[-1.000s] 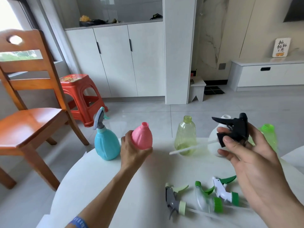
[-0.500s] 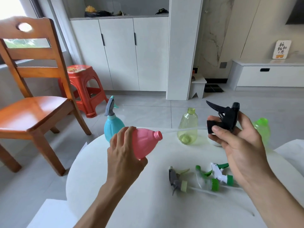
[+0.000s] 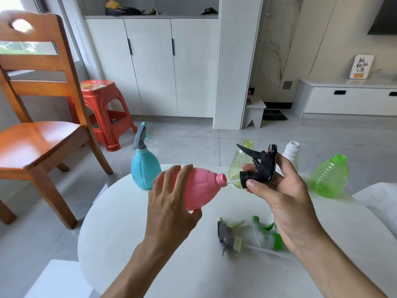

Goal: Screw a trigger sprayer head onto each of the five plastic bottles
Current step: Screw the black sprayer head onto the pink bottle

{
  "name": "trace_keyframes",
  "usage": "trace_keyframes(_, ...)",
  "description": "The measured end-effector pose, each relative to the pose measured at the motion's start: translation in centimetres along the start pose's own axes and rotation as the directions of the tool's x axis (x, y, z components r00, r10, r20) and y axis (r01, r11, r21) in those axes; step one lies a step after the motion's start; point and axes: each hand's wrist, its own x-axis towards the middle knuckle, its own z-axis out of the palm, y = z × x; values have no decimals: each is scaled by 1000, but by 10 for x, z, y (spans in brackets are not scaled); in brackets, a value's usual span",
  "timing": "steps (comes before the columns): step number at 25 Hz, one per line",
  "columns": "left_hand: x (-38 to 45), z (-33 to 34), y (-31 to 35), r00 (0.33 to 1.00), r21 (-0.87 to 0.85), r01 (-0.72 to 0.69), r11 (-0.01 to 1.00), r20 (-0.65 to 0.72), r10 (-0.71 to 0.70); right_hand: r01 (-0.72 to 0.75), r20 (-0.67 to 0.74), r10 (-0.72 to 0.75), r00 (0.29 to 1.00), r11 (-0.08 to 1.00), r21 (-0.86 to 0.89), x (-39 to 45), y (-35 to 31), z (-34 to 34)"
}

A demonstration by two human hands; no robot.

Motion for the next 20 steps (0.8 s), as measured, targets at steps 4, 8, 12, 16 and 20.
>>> trace_keyframes(4,0,2,6,1000,-32,-19,999,10,19,-37,13,37,999,999,-18,-2,4,3)
trace_keyframes(8,-2,2,12,998,-55,-55,997,34,57,-50,10,50,999,998,-32,-3,8,3)
trace_keyframes(12,-4,1,11,995,-86,-70,994,61,75,-50,83,53,995,998,-31,-2,9,1)
trace_keyframes(16,-3,-4,7,988,-149,-71,986,124,90,-71,191,89,978,993,-99,2,7,-5)
trace_keyframes(20,-2,-5,6,986,-181,-54,982,148,82,49,153,-12,988,969,-241,2,3,-5)
